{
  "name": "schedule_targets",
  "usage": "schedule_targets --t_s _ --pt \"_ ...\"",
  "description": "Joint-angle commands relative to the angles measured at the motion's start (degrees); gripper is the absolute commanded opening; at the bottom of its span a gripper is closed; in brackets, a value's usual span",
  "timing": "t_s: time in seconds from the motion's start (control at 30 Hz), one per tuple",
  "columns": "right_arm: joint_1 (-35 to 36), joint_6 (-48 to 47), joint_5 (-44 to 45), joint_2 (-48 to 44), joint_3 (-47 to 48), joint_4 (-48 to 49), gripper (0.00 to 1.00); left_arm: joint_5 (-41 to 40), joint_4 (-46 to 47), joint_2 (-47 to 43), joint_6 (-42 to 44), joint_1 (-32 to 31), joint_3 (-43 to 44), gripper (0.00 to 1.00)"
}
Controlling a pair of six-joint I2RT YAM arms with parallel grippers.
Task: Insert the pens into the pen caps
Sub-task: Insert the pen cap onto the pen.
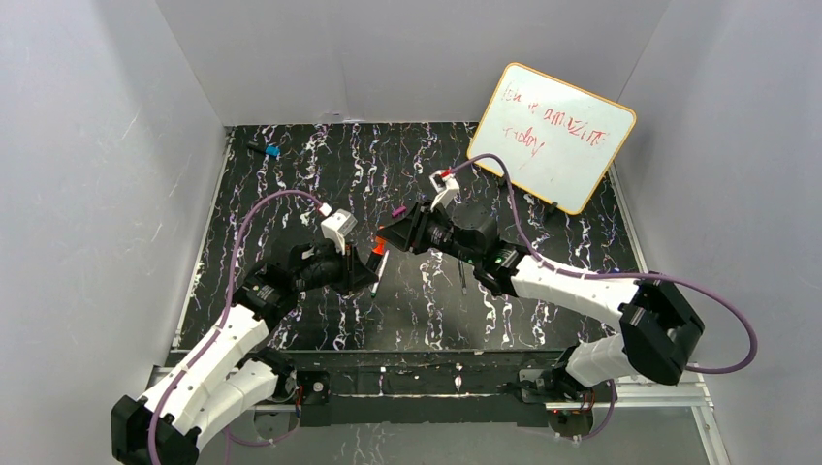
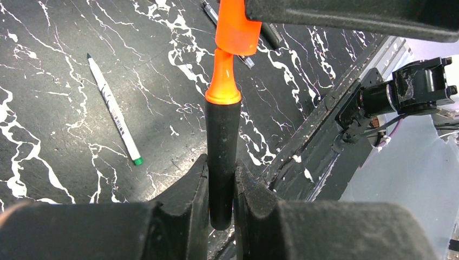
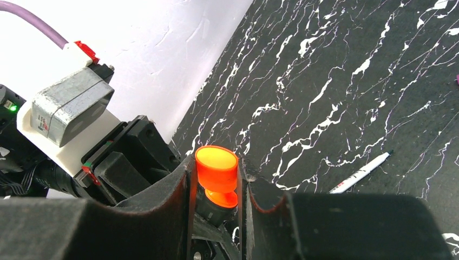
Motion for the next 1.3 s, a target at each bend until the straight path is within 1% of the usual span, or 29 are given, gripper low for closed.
schedule_targets --t_s 0.0,0.3,0.67,1.07,1.27 --pt "0.40 0.47 -1.16 -2.96 -1.70 0.36 0.01 -0.46 0.07 -1.33 0.75 -0.05 1.85 0.00" --pt "0.43 -0.15 -1.11 -4.38 -3.93 -0.97 0.01 -0.89 0.12 -1.79 0.76 -0.05 1.89 0.00" --pt "0.56 1.16 -2.10 -2.86 -4.20 0.63 0.01 -1.28 0.17 -2.22 0.76 -0.05 1.88 0.00" --pt "2.58 3.44 0.17 0.01 -3.64 3.21 0.01 0.17 1.74 -3.08 0.23 -0.07 1.91 0.00" --pt "4.61 3.84 1.29 1.52 -2.11 2.80 0.01 -2.19 2.45 -2.37 0.10 -0.05 2.47 0.00"
